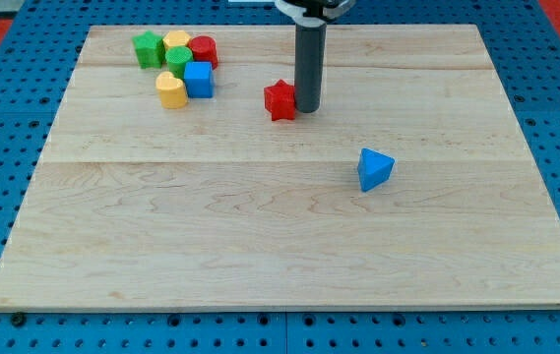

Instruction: Push the blue cube left to the red star

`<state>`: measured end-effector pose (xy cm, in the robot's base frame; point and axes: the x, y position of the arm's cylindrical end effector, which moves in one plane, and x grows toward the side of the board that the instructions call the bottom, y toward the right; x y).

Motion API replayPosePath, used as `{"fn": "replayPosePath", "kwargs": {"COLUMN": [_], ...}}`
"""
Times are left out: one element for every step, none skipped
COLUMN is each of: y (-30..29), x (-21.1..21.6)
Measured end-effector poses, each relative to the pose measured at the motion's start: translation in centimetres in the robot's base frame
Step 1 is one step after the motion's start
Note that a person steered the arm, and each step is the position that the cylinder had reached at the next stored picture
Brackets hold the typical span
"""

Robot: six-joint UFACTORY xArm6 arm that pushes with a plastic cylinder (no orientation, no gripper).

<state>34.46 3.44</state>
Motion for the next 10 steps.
{"fn": "replayPosePath", "kwargs": {"y": [0.1, -3.3, -5.3, -8.5, -13.5, -14.8, -16.6, -16.0, -14.3, -13.4], "x": [-4.2, -7.0, -10.2, -11.9, -11.1, -10.6, -8.4, -7.0, -5.0, -3.2]}}
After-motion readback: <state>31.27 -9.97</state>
